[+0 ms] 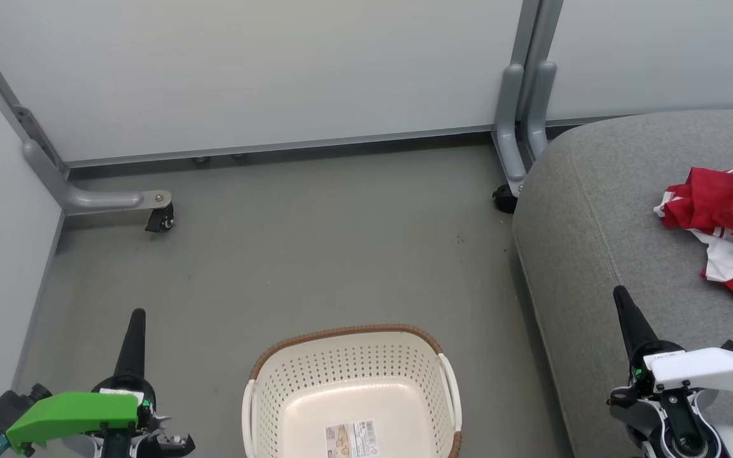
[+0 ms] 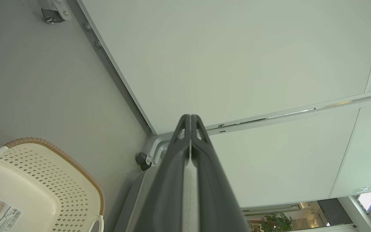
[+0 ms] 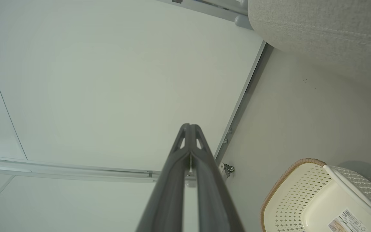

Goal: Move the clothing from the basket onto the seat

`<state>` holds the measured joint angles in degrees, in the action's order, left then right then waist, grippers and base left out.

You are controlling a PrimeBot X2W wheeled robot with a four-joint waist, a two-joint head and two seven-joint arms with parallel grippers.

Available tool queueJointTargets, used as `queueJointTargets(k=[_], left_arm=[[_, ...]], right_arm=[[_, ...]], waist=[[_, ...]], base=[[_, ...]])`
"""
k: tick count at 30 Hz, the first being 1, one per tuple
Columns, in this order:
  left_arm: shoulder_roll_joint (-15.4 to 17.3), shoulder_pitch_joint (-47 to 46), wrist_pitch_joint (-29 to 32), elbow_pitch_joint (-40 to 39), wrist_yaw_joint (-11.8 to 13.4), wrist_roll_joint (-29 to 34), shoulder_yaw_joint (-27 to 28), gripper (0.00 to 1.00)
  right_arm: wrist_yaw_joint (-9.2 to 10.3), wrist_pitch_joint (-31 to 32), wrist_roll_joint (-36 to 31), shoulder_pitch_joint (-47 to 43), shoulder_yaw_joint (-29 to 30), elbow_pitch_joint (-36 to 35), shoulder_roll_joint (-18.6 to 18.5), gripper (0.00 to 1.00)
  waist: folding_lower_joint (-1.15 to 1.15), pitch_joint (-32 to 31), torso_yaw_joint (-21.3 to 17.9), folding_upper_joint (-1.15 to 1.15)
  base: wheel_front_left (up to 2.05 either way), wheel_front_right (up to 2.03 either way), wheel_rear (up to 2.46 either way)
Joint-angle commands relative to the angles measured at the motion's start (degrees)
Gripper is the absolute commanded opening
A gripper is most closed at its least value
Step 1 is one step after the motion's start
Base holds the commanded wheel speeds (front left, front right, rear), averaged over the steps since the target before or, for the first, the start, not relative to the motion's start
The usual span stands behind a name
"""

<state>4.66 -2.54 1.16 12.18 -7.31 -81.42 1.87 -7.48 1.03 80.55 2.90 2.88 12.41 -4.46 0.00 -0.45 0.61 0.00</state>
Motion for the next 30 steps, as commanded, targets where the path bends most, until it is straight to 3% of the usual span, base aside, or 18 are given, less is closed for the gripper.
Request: queueJointTargets(k=[1,30], left_arm=[[0.2,-1.5,0.3,0.1,-0.3,-1.1,0.4,0.0],[-0.3,-4.0,3.7,1.9,-0.3,-12.6,2.7,0.0]], right_arm=[[-0.03,0.5,1.3,1.3,0.2,0.0,-0.2,0.0],[-0.02,4.0,13.4,3.5,1.6,1.6,0.0,0.0]], waist=[[0.0,0.0,0.0,0.0],[0.0,0.6,-0.6,0.0]], base=[[0.0,0.0,0.0],[0.0,0.0,0.0]])
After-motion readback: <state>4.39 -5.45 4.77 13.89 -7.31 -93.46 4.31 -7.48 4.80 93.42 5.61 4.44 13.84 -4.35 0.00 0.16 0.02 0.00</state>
